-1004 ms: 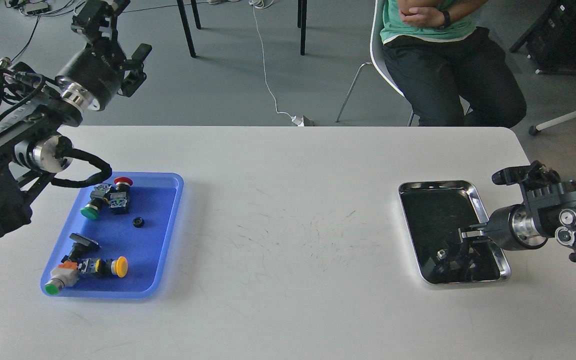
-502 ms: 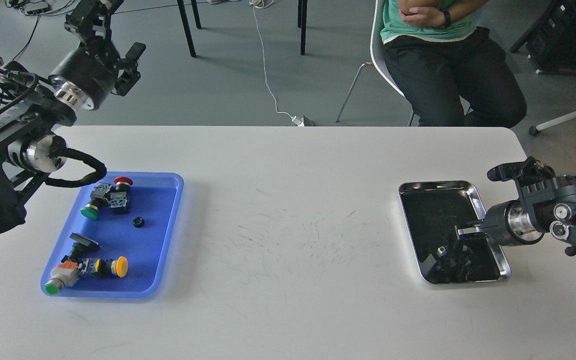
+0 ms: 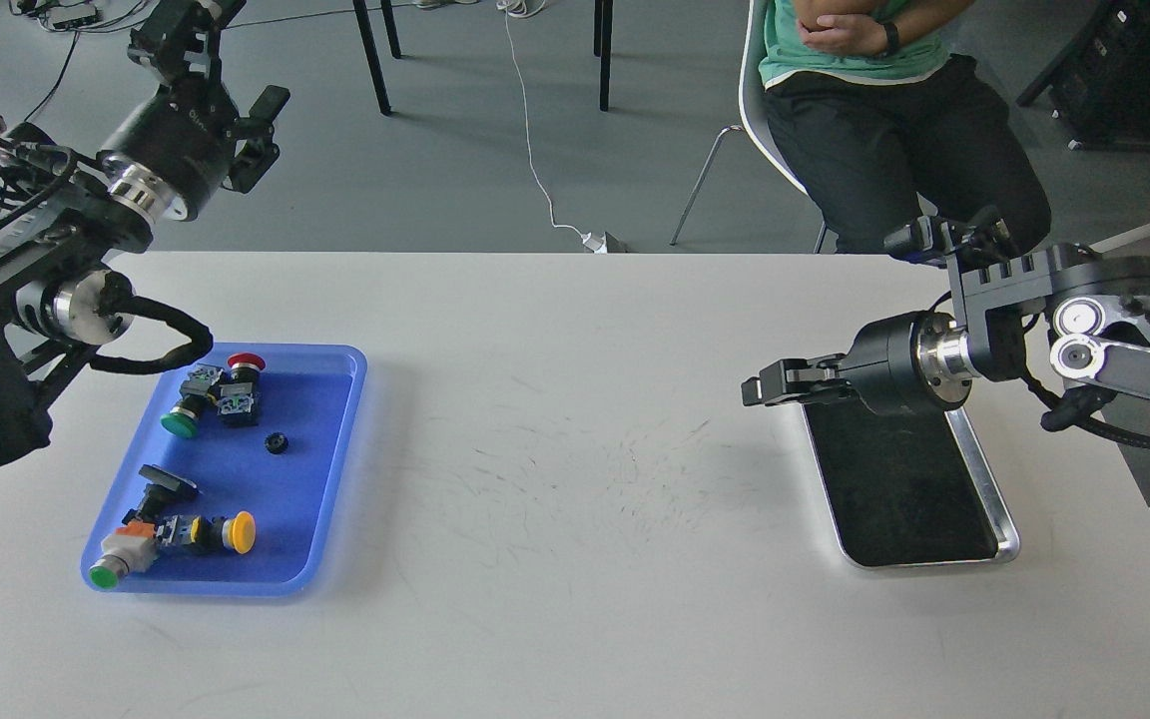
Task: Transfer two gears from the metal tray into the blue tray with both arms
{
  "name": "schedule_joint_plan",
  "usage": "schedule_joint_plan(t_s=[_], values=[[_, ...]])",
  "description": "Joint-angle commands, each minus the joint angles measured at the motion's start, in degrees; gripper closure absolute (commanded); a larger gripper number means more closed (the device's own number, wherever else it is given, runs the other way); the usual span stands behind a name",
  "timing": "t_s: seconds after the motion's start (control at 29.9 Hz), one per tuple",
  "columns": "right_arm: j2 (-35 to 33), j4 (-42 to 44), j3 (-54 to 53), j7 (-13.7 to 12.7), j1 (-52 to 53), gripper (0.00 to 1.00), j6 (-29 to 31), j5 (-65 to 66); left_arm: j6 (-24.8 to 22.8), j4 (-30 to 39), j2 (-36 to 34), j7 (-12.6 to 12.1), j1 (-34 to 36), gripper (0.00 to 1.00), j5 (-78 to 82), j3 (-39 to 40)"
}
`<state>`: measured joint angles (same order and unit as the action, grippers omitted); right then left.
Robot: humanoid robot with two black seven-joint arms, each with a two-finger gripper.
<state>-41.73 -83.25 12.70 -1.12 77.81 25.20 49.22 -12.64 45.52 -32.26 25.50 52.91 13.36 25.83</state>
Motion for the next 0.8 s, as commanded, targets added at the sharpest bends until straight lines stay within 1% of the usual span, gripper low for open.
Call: schedule_joint_plan(t_s=[0.0, 0.07, 0.13, 0.27, 0.43, 0.57, 0.77], values=[[6.12, 0.02, 0.04, 1.99, 0.85, 0.98, -1.46, -3.07, 0.07, 0.01, 0.0, -0.01, 0.09, 0.02, 0.0, 0.01], [9.28, 0.28, 0.13, 4.19, 0.59, 0.98, -3.74, -5.61, 0.07, 0.01, 0.0, -0.01, 0.09, 0.02, 0.0, 0.01], [13.14, 1.07, 0.56, 4.81, 0.06, 0.98, -5.68, -7.82, 0.16, 0.01, 0.0, -0.01, 0.18, 0.02, 0.0, 0.09], [20.79, 5.72, 4.34, 5.08, -0.64, 0.98, -8.75, -8.09, 0.07, 0.01, 0.0, -0.01, 0.18, 0.02, 0.0, 0.09], [29.5, 11.43, 4.61, 5.08, -3.71, 0.98, -10.51, -8.0, 0.16, 0.01, 0.09, -0.01, 0.18, 0.02, 0.0, 0.09], [34.95, 15.92, 4.61, 5.08, -5.65, 0.98, -12.01, -8.0, 0.16, 0.01, 0.09, -0.01, 0.18, 0.02, 0.0, 0.09], [40.75, 22.24, 4.7, 4.64, -7.41, 0.98, -12.36, -7.91, 0.16, 0.01, 0.09, -0.01, 0.18, 0.02, 0.0, 0.09]])
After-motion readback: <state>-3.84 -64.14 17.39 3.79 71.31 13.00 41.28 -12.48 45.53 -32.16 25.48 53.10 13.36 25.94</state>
